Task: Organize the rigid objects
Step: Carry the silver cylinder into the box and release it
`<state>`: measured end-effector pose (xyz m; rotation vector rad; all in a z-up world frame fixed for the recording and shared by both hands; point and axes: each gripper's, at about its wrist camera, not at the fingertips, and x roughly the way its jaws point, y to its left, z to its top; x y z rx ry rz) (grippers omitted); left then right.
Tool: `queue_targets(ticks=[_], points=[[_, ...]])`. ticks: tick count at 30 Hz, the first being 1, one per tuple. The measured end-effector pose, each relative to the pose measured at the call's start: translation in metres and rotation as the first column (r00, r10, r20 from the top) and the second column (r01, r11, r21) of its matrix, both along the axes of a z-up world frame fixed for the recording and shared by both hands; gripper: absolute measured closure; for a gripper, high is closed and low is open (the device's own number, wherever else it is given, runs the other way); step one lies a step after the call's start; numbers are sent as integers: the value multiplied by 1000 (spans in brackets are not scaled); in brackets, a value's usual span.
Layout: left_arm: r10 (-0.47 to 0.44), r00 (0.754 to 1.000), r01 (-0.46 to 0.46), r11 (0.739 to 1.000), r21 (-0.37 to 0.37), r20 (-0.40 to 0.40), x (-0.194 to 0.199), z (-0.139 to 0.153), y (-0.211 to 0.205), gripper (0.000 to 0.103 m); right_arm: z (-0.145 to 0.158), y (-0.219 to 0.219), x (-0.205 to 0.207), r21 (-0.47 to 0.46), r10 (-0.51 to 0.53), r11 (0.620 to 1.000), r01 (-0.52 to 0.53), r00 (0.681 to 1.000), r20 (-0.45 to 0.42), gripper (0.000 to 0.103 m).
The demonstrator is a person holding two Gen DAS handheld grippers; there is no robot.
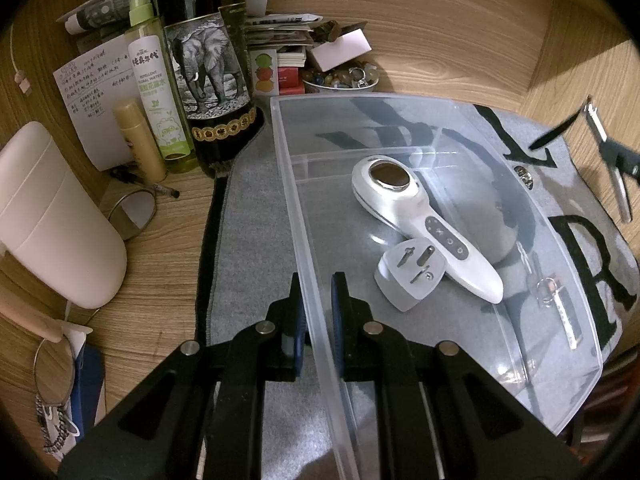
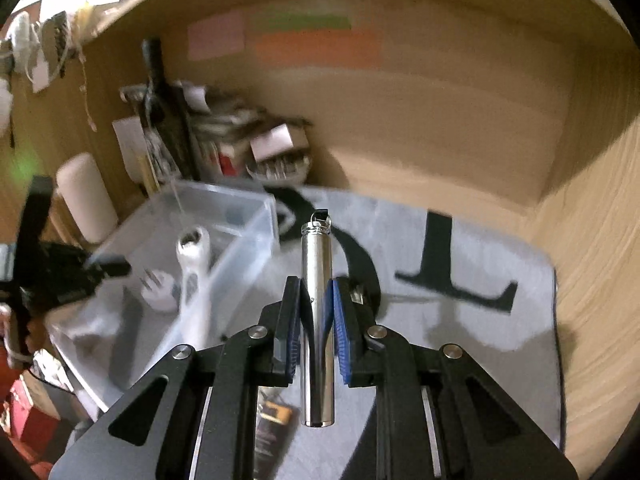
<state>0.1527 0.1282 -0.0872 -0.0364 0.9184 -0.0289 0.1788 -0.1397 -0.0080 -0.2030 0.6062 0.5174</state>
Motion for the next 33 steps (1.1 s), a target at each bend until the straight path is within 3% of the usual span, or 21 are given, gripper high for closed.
queue_targets(ticks=[9,19,33], points=[[1,1000,-1,1000,1,0,0,0,-1,92,23,30,-10,37,86,995,-87,995,50,89],[1,1000,-1,1000,1,-1,0,0,0,92,23,75,-14,35,198,979,-200,979,55,89],[1,1000,-1,1000,0,-1,0,0,-1,92,-28,136,5,-93,301,946,-311,948,-108,89]])
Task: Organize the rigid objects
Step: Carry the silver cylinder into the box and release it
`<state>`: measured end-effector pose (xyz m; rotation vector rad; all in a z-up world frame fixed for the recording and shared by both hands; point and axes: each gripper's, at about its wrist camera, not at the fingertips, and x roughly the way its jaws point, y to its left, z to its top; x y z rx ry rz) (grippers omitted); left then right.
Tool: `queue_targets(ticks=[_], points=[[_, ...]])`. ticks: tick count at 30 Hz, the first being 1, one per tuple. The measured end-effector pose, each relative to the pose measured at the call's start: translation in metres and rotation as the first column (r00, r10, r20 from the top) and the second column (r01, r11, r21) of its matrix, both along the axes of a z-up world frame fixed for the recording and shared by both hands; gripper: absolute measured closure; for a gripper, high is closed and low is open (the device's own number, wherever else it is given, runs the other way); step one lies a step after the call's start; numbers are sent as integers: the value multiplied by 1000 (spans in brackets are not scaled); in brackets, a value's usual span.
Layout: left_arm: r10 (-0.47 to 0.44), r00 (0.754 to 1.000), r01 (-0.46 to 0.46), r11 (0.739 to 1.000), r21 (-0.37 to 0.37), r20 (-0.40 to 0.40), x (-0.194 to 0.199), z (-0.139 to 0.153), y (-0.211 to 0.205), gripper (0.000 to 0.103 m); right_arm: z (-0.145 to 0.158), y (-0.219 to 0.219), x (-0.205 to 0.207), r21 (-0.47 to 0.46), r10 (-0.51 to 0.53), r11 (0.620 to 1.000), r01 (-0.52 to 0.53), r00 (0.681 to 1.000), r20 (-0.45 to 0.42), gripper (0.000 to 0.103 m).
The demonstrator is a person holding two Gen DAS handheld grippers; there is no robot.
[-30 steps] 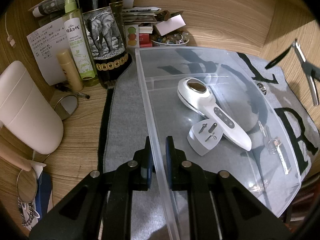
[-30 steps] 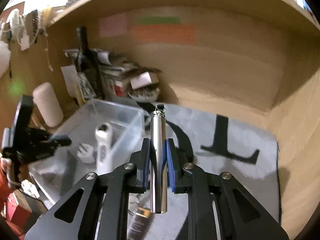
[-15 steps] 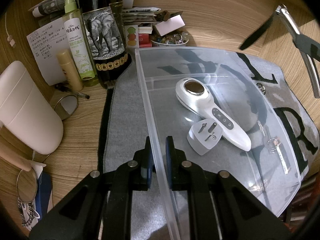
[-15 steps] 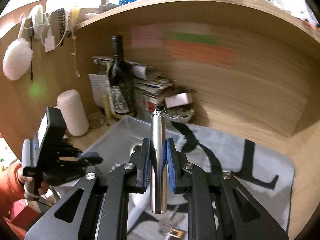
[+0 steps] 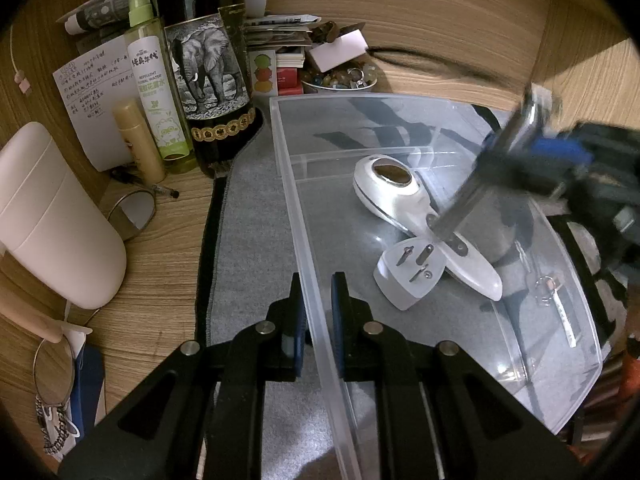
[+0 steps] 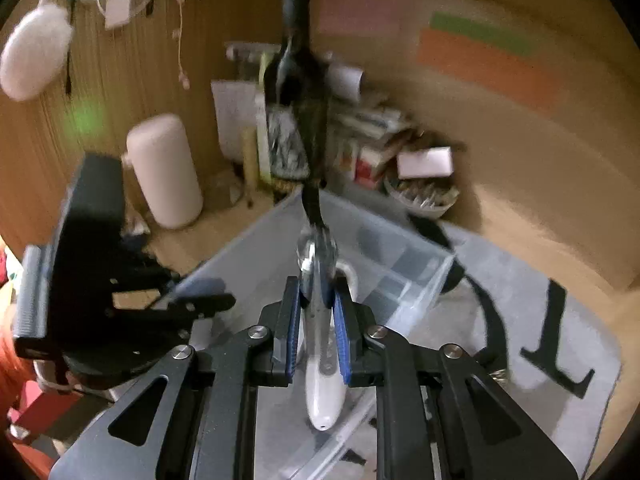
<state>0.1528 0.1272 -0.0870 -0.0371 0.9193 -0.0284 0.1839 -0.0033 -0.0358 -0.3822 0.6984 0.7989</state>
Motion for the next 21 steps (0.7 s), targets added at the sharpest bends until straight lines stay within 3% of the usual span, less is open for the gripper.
queue_targets(ticks=[16,21], points=[[0,1000,0,1000,1,0,1,1,-3,92,-34,16,8,-127,31,991,-40,997,-74,89],[-1,1000,1,1000,1,0,2,1,-4,92,-32,11,6,-129,27,991,-36,997,-73,88]])
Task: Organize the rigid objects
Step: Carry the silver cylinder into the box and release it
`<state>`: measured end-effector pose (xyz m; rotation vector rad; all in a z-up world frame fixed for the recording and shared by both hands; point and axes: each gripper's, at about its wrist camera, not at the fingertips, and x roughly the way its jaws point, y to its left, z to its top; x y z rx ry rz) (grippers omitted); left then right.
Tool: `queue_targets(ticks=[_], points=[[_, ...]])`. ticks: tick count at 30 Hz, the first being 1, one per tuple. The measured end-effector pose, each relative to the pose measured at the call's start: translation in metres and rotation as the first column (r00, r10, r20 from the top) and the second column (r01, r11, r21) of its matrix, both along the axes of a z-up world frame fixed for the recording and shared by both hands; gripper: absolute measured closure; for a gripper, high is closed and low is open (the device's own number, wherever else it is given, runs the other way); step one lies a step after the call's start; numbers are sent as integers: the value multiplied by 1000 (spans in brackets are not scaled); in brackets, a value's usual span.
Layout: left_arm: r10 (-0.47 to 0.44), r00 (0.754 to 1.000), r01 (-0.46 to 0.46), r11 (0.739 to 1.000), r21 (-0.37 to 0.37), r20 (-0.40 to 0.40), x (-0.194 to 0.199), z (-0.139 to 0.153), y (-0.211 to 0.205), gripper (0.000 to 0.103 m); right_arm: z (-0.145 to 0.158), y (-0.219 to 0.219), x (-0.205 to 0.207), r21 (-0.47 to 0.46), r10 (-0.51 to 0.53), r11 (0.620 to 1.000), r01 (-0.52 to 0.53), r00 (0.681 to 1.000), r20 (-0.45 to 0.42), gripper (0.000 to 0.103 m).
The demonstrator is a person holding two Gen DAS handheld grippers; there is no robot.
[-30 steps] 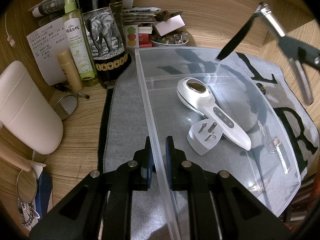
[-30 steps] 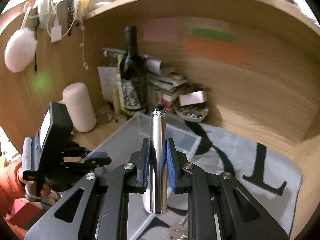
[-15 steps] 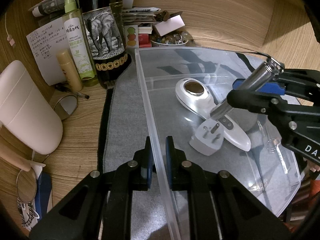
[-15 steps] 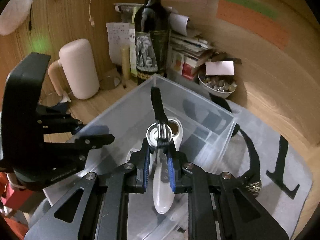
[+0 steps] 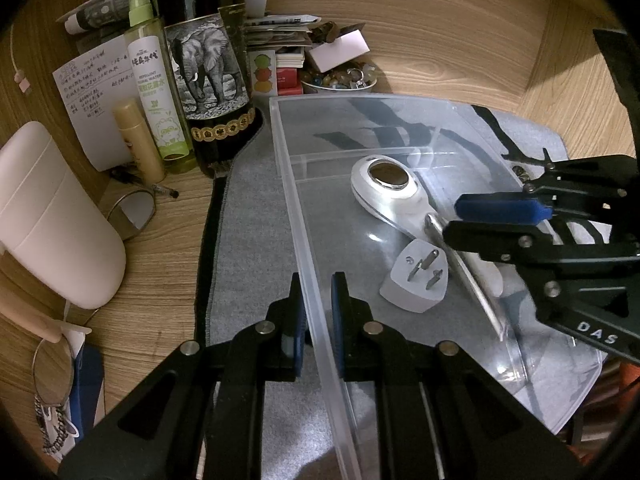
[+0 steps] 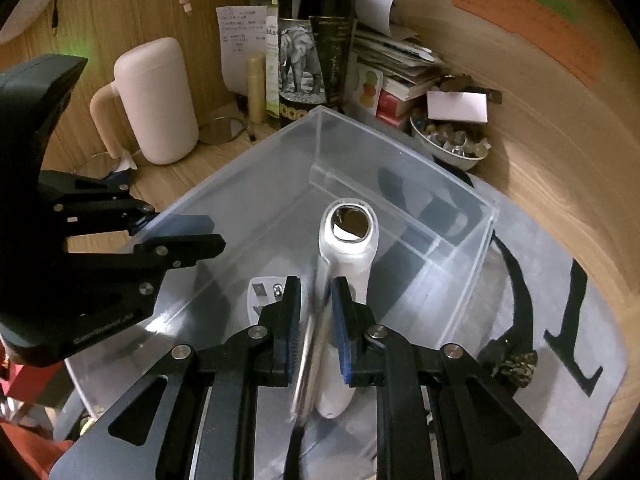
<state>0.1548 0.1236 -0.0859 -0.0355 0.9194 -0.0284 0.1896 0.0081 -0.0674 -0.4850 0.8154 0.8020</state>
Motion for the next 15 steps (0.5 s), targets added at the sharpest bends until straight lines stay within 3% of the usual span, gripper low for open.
queue_targets(ticks=[4,15], points=[[0,1000,0,1000,0,0,0,0,0,92,6,-7,-3,17,-8,1000,8,1000,14,77],[-1,1000,1,1000,5,-1,0,0,-1,92,40,-42,-11,110,-65,992,55,994,91,61]])
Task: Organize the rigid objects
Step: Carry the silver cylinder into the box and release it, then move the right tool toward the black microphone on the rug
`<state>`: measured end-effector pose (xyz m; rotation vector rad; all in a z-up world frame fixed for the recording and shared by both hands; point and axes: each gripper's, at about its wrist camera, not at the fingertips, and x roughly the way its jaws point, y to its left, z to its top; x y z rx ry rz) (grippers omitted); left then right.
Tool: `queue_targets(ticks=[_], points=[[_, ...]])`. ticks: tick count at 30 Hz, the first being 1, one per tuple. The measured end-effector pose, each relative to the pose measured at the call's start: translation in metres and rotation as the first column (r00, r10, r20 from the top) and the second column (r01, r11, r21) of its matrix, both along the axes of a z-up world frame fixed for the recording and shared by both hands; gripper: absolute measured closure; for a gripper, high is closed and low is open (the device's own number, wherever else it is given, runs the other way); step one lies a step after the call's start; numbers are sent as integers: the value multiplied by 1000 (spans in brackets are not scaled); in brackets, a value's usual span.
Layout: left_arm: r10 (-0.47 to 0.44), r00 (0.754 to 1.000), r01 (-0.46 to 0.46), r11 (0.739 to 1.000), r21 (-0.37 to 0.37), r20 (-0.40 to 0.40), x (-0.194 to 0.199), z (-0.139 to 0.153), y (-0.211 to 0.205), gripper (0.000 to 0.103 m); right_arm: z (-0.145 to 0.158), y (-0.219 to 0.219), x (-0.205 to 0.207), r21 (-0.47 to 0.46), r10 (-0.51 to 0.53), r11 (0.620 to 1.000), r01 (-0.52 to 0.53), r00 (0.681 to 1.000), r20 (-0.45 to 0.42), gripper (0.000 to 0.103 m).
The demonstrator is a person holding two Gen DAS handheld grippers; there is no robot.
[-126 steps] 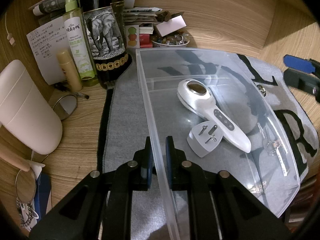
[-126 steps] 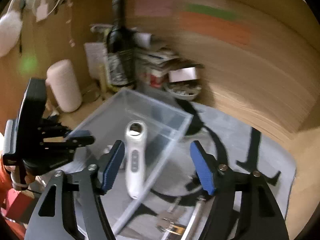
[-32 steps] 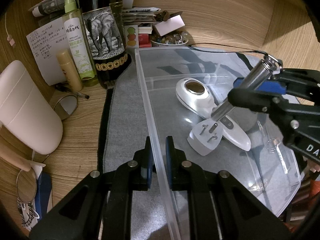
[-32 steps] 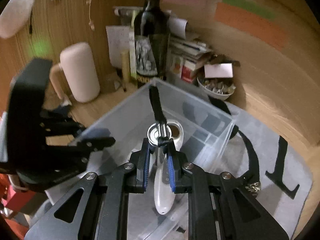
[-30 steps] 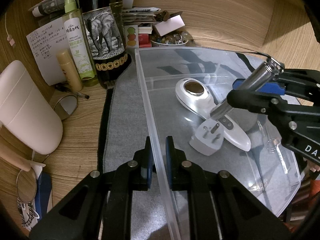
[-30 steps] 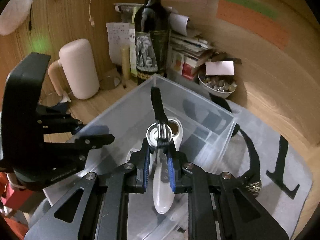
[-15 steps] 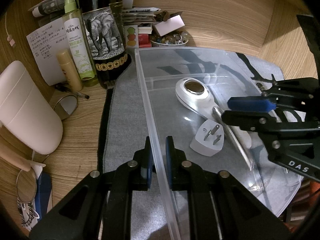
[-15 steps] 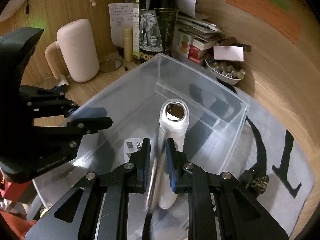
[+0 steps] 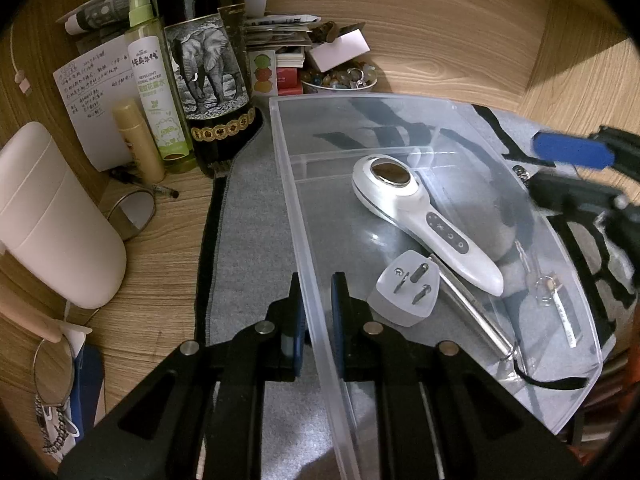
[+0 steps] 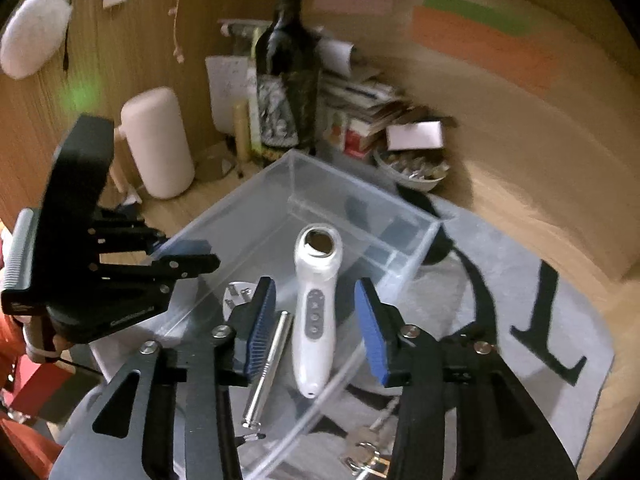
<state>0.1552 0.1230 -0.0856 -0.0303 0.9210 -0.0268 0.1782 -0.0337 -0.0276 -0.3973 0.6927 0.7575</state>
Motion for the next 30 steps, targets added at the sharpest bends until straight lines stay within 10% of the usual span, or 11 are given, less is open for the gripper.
queue_targets(ticks=[11,23,30], points=[[0,1000,0,1000,1,1,0,0,0,92,17,-62,32,33,-178,984,177,984,30,57],[0,1000,0,1000,1,1,0,0,0,92,-48,-93,75,-61,-315,949,310,941,-124,57],[-1,1000,1,1000,1,1,0,0,0,92,-61,-94,83,-64,-336,942,330,934,-119,33]])
